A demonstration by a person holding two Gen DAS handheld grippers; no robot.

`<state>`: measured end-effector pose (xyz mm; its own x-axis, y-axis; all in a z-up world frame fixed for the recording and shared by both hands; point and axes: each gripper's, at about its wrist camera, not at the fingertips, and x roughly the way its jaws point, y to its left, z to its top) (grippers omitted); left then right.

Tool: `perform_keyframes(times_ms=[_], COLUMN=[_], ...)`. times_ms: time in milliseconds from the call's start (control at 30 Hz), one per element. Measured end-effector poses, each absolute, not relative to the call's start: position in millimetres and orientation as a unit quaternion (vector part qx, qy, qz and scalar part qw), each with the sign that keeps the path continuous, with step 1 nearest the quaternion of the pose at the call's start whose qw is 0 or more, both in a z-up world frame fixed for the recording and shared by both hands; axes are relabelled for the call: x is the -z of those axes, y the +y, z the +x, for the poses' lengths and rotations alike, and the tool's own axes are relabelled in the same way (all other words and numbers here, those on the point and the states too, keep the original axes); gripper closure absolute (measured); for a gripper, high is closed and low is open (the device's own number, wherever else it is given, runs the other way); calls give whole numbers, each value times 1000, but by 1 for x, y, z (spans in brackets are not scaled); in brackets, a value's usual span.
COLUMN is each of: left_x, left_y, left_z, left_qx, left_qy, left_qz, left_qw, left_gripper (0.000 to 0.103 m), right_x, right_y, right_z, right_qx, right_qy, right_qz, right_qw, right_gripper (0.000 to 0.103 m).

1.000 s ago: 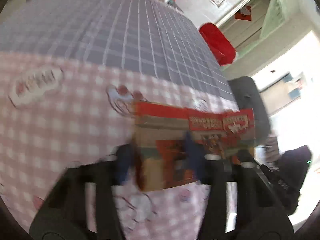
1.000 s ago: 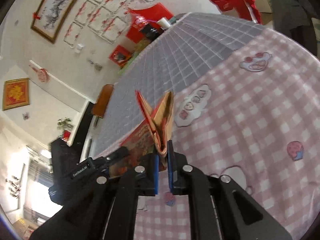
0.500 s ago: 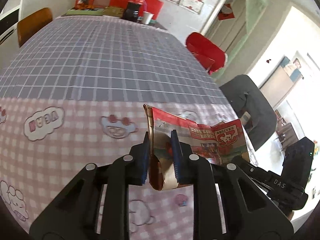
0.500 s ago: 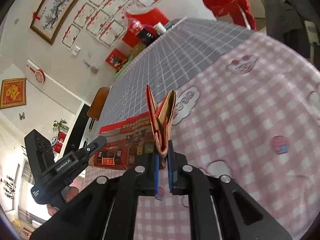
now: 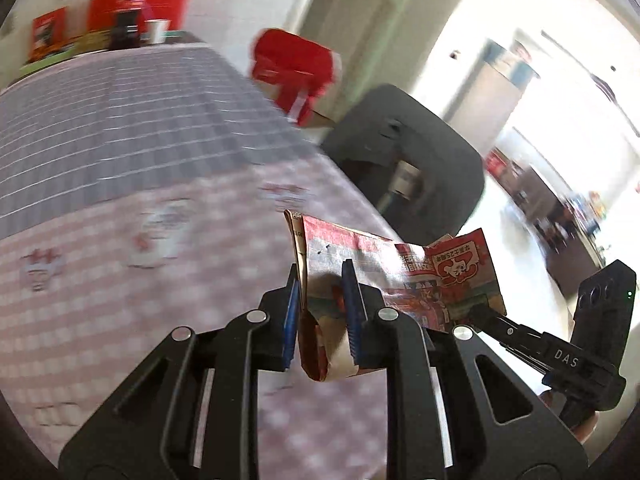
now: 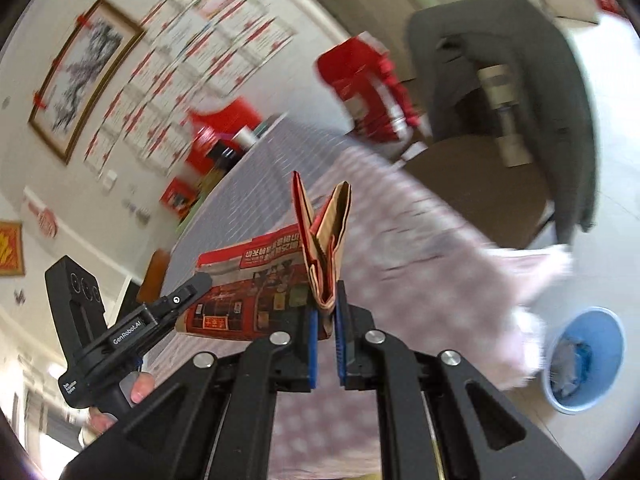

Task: Collect trash
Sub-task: 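Carry the red paper box to the blue bucket and open both tools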

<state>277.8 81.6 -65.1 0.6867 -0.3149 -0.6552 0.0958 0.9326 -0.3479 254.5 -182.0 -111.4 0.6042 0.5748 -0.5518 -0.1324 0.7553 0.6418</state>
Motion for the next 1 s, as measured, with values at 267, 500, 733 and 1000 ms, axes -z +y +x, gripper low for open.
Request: perform_keyframes(times_ms=[267,500,733,1000], left_x=[69,90,154,222], left_y=[-39,-150,-239,-301], left_z=[290,295,303,309], left_qx=[205,282,316,339], left_qy=[393,420,492,534], left_qz=[-104,-59,-5,104], left_qw=[890,861,811,768], left_gripper=[83,83,82,30], right_x=[120,140,210,289], right_y=[-294,-380,-449,-486], right_z=[222,182,146,133], right_qx=[-112,-22,69,114], right_qy=[360,342,365,403], right_qz=[315,344,395,458], right_qw=[871,874,840,784], right_gripper=[95,95,95,96])
